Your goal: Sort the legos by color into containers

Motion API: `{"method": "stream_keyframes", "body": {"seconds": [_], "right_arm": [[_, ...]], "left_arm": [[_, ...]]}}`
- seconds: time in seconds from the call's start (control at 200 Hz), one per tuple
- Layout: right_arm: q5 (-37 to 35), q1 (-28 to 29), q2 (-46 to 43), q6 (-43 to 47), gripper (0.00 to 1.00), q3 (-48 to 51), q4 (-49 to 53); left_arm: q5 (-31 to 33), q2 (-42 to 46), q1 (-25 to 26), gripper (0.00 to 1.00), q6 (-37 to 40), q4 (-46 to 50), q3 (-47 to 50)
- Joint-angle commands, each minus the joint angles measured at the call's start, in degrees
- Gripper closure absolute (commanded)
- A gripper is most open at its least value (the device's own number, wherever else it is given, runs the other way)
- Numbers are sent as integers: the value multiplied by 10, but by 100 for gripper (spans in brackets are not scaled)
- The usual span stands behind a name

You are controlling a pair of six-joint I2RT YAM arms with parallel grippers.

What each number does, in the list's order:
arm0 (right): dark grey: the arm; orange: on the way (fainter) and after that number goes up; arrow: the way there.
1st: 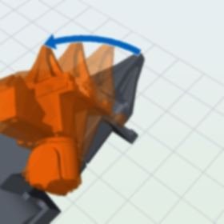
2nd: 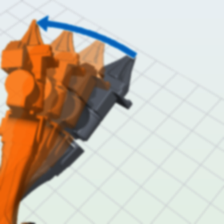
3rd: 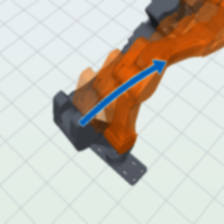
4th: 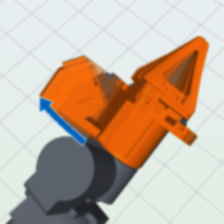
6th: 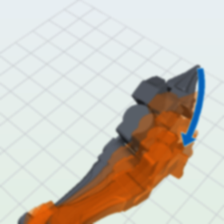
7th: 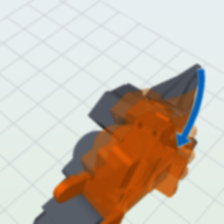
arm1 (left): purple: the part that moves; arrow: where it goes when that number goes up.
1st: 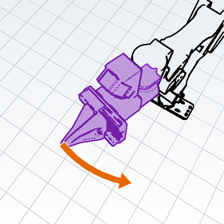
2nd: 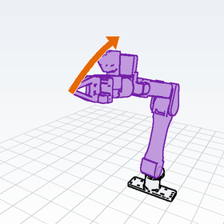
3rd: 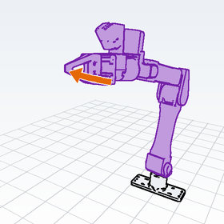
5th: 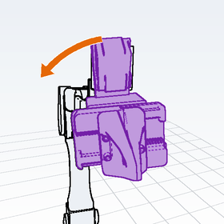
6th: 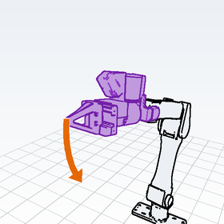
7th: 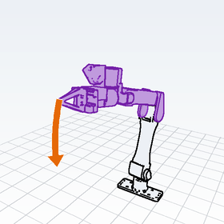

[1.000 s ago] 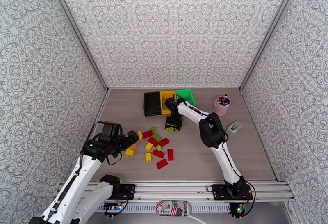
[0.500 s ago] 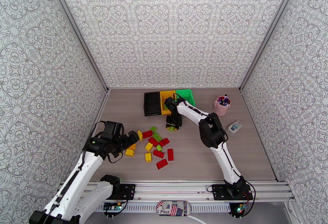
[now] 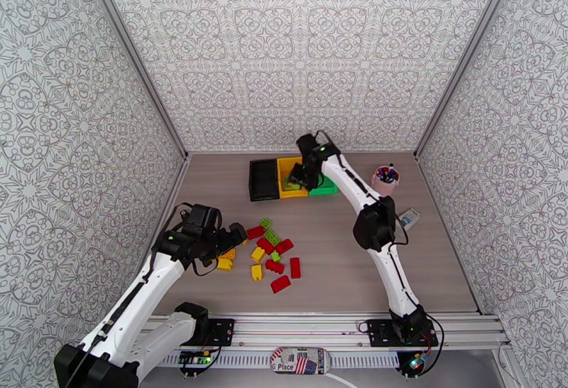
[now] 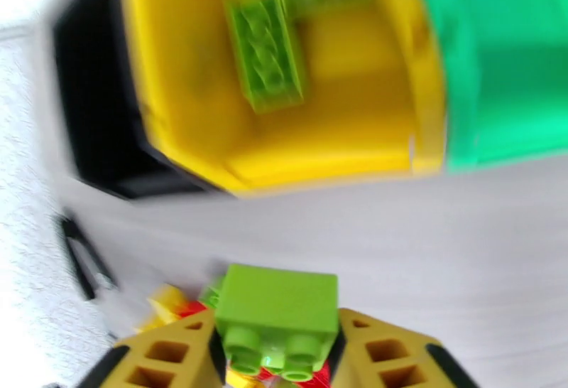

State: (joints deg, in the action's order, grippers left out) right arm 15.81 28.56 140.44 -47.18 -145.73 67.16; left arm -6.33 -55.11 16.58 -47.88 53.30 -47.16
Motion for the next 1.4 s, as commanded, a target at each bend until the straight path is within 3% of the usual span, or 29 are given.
{"method": "stream_keyframes", "body": {"seconds": [0.0, 0.155, 0.45, 0.825, 1.075, 1.396], "right_arm": [[48, -18, 44, -38, 40, -22, -40], [77, -27, 52, -46, 34, -33, -83], [76, -27, 26, -17, 33, -6, -81], [43, -27, -25, 46, 41, 31, -17], [-28, -26, -174, 112, 43, 270, -28], [-43, -27, -378, 87, 43, 598, -114]], "left_arm": [[-6, -1, 9, 1, -6, -8, -15], [-1, 1, 14, 1, -4, 3, -24], [0, -1, 17, 1, -7, -2, -18], [-5, -82, 30, 6, 2, -30, -41], [24, -216, 50, 12, 57, -35, -130], [98, -446, 76, 21, 263, -5, -313]]}}
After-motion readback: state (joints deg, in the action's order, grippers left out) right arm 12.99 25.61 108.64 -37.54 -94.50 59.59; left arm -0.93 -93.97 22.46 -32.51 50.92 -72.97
